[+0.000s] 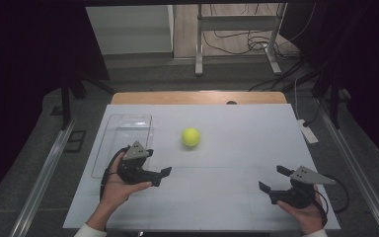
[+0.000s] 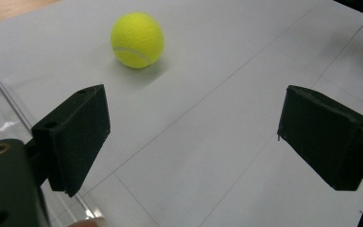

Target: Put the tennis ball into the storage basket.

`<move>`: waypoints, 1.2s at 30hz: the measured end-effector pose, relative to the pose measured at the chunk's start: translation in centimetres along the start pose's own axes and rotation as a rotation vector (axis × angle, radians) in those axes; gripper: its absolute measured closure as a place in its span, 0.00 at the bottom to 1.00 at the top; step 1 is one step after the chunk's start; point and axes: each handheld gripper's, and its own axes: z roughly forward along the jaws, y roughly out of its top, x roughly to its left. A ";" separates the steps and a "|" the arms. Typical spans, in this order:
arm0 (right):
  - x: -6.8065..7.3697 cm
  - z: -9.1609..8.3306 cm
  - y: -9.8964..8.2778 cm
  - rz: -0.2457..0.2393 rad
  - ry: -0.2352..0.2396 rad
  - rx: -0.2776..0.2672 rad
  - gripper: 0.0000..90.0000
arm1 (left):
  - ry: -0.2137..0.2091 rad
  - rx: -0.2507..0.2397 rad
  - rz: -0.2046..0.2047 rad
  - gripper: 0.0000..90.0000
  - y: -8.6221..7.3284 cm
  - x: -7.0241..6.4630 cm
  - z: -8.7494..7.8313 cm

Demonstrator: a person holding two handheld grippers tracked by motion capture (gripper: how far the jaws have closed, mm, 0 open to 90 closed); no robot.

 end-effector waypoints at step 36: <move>-0.1 0.1 -0.1 0.006 0.007 0.001 0.09 | -0.057 0.058 0.020 0.12 2.1 0.2 3.1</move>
